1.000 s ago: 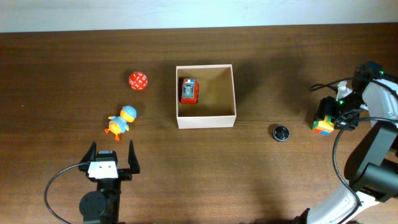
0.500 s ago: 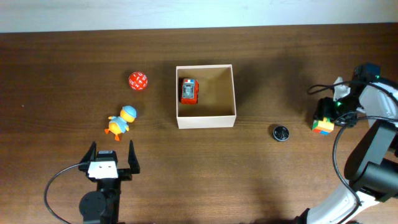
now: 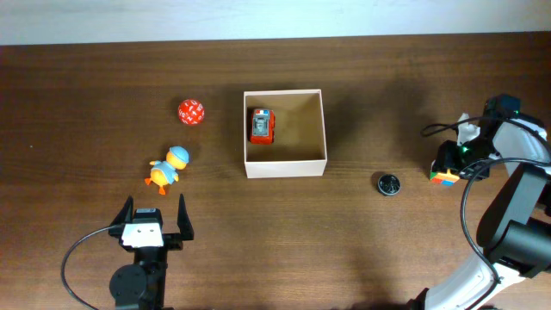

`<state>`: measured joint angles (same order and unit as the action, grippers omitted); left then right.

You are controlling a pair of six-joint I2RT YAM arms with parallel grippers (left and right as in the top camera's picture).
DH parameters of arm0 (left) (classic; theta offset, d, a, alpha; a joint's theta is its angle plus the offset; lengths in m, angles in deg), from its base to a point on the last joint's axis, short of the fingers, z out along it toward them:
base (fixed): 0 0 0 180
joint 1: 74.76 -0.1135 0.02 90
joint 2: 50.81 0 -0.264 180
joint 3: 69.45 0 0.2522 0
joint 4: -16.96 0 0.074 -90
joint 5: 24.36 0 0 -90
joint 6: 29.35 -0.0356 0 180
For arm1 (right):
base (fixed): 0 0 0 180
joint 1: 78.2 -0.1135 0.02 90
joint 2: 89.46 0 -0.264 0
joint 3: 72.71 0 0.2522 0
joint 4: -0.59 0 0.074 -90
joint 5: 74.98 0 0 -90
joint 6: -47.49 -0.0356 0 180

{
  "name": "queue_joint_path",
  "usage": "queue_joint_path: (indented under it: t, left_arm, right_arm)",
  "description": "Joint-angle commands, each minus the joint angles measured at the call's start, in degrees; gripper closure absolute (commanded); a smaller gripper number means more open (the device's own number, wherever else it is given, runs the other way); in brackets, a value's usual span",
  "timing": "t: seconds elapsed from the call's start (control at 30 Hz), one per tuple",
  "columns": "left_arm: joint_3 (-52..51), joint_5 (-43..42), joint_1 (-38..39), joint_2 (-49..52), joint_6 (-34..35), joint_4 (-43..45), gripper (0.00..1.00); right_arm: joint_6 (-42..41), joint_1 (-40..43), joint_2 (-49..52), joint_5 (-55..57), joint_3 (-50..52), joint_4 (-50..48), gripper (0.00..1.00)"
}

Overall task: Pack container
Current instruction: 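Grasp the colored cube with the right gripper and lift it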

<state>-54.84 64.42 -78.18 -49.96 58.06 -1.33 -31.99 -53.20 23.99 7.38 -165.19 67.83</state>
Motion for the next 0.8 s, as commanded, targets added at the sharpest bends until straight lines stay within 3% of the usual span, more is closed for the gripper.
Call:
queue_joint_path:
  t: [0.0, 0.37, 0.53, 0.77]
  left_arm:
    - [-0.31, 0.13, -0.28, -0.44, -0.92, -0.11, 0.01]
    - [-0.31, 0.13, -0.28, -0.44, -0.92, -0.11, 0.01]
    - [-0.31, 0.13, -0.28, -0.44, -0.92, -0.11, 0.01]
    - [-0.31, 0.13, -0.28, -0.44, -0.90, -0.11, 0.01]
  right_arm:
    - [0.22, 0.15, 0.57, -0.55, 0.35, -0.28, 0.53]
    - [0.17, 0.15, 0.57, -3.43, -0.44, -0.98, 0.54]
    - [0.22, 0.15, 0.55, -12.72, -5.97, 1.62, 0.54]
    - [4.33, -0.63, 0.55, -34.12, -16.90, 7.82, 0.53]
